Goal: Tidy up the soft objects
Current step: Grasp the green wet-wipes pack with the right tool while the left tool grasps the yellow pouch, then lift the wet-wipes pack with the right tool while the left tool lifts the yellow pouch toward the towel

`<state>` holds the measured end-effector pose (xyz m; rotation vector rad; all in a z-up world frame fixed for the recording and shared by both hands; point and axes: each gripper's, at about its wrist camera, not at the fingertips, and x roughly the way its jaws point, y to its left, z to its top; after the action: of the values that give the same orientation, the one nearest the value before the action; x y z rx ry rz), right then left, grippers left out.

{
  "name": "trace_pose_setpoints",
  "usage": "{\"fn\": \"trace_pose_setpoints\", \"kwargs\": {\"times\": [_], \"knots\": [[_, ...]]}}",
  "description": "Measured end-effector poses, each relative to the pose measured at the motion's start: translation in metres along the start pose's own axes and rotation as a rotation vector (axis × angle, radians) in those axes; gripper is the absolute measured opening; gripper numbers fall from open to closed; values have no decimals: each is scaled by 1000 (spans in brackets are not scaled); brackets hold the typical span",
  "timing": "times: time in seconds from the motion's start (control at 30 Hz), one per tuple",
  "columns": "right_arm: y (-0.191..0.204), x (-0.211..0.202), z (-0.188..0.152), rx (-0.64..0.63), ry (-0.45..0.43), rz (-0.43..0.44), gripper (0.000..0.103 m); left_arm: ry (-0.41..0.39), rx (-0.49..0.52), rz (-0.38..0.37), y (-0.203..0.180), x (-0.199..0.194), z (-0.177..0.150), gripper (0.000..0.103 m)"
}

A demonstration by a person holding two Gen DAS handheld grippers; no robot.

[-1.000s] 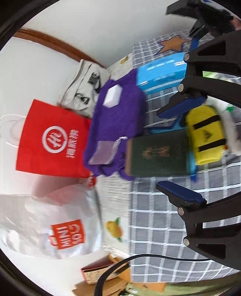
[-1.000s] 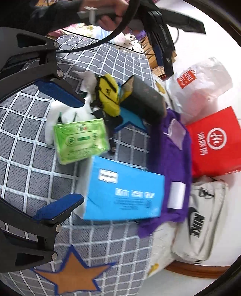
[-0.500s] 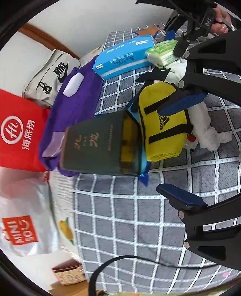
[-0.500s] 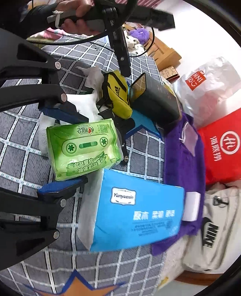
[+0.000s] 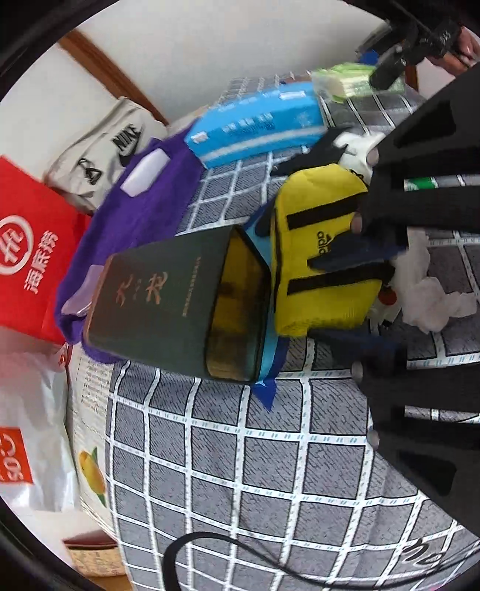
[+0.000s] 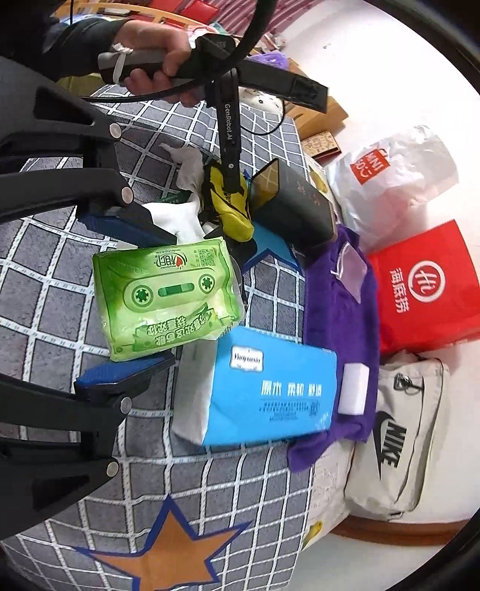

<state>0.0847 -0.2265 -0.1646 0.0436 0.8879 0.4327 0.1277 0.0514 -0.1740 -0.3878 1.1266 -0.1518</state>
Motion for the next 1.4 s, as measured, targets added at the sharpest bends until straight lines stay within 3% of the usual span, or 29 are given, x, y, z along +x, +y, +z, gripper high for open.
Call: {"fn": "trace_pose_setpoints", "kwargs": {"times": [0.07, 0.23, 0.37, 0.5, 0.6, 0.7, 0.9, 1.4], "knots": [[-3, -5, -2, 16, -10, -3, 56, -10, 0, -14, 2, -6, -1, 20], [-10, -15, -2, 41, -30, -11, 56, 20, -3, -3, 5, -6, -5, 22], [-12, -18, -3, 51, -31, -11, 56, 33, -20, -3, 10, -3, -8, 44], [-14, -18, -4, 58, -28, -12, 56, 53, -32, -31, 9, -2, -13, 47], [-14, -17, -5, 60, -28, -7, 56, 63, -51, -55, 7, 3, -12, 42], [-12, -17, -5, 55, -24, -6, 56, 57, -68, -86, 7, 4, -11, 25], [-9, -22, -5, 53, -35, -7, 56, 6, -82, -150, 12, -14, -9, 15], [-10, -44, 9, 58, -85, -44, 56, -121, 5, -189, -3, -69, 4, 13]]}}
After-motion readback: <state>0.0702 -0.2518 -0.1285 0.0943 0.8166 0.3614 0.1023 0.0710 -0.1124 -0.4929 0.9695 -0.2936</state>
